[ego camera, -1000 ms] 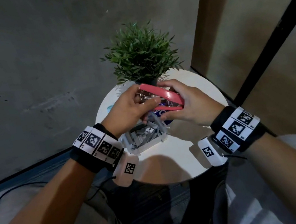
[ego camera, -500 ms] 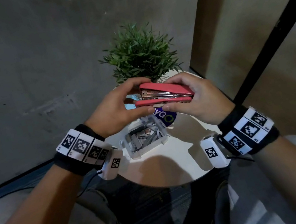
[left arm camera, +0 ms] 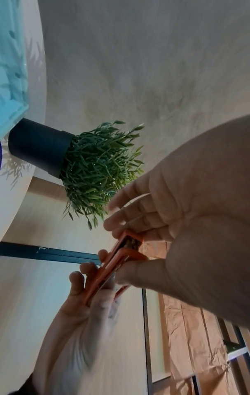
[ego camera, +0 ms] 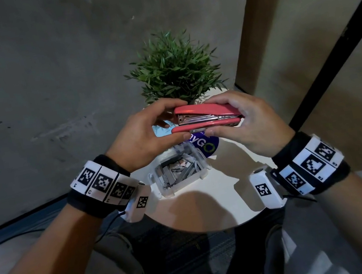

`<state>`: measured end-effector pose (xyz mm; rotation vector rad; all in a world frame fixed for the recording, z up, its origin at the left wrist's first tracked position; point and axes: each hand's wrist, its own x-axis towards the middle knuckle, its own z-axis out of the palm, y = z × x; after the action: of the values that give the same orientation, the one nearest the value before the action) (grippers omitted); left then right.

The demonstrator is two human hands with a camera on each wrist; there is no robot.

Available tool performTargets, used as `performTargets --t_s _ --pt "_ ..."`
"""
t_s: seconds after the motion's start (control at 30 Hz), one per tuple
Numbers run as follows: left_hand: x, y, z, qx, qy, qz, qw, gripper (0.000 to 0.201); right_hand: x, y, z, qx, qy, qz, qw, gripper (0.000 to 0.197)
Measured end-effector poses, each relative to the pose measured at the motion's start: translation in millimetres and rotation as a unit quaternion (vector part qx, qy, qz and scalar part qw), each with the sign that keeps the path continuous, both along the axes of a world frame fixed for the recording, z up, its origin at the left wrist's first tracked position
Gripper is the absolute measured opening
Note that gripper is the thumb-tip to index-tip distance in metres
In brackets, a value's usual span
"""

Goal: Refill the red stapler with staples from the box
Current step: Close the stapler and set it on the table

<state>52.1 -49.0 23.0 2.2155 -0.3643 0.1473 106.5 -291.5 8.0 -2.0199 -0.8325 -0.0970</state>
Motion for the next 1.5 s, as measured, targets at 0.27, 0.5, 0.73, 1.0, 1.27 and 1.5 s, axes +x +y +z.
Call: performTargets --t_s 0.27,0.5,0.73,1.0,1.27,1.5 --pt "-2 -1 7 0.022 -0.046 0.01 0.999 0.048 -5 0 5 0.021 -0.015 -0.003 1.0 0.042" --pt "-1 0 1 0.075 -0.04 -0.022 0.996 0.059 -3 0 0 -0.065 0.084 0.05 0.993 0.061" --pt "1 -5 -10 0.131 0.008 -0.048 0.99 0.061 -5 2 -5 -0.129 0.181 0.071 0.972 0.038" --pt "5 1 -37 0.242 0.152 -0.035 0.958 0.095 4 2 -20 -0.149 0.103 -0.042 0.982 0.038" --pt "4 -4 -62 0.306 0.212 -0.064 0.926 0.105 40 -10 -51 -0.247 0.146 -0.158 0.945 0.023" --pt "4 -2 -64 0.306 0.204 -0.058 0.928 0.103 53 -22 -68 -0.27 0.2 -0.226 0.914 0.032"
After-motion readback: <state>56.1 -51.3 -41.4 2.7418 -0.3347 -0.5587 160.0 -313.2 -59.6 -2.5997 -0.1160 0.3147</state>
